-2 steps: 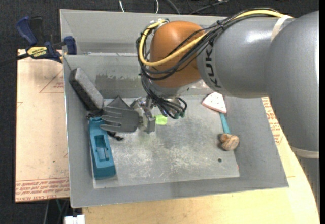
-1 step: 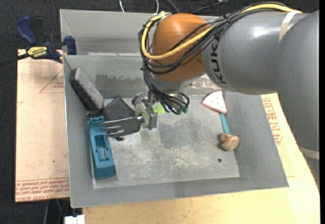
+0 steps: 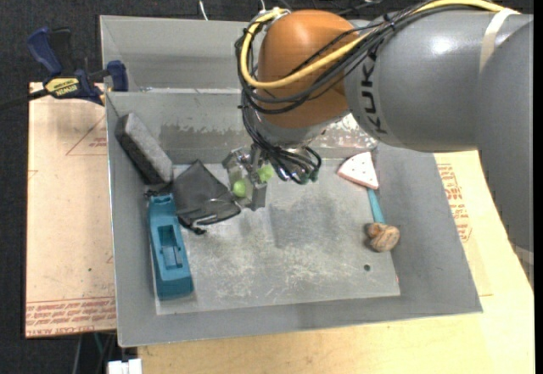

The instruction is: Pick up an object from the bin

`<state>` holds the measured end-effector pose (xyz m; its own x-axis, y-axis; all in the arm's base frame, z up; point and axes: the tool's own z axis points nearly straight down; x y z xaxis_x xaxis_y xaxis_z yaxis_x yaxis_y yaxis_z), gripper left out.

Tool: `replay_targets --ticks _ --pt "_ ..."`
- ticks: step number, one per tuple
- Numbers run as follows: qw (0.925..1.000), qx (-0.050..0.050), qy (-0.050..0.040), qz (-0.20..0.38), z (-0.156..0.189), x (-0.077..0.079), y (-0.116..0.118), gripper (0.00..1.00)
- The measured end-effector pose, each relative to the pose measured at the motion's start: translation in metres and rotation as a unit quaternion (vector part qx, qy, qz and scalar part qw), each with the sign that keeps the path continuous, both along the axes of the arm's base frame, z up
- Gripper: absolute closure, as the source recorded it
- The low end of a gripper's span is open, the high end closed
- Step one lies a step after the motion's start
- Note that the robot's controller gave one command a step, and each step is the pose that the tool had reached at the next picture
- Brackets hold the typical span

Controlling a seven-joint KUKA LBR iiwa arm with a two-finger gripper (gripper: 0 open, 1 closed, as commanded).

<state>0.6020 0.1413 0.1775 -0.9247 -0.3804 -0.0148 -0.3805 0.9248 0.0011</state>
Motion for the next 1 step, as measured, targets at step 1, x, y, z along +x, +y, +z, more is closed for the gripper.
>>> replay_targets --ticks 1 --pt "1.0 0.001 -0.0028 0.0 0.0205 0.0012 0.0005 1.0"
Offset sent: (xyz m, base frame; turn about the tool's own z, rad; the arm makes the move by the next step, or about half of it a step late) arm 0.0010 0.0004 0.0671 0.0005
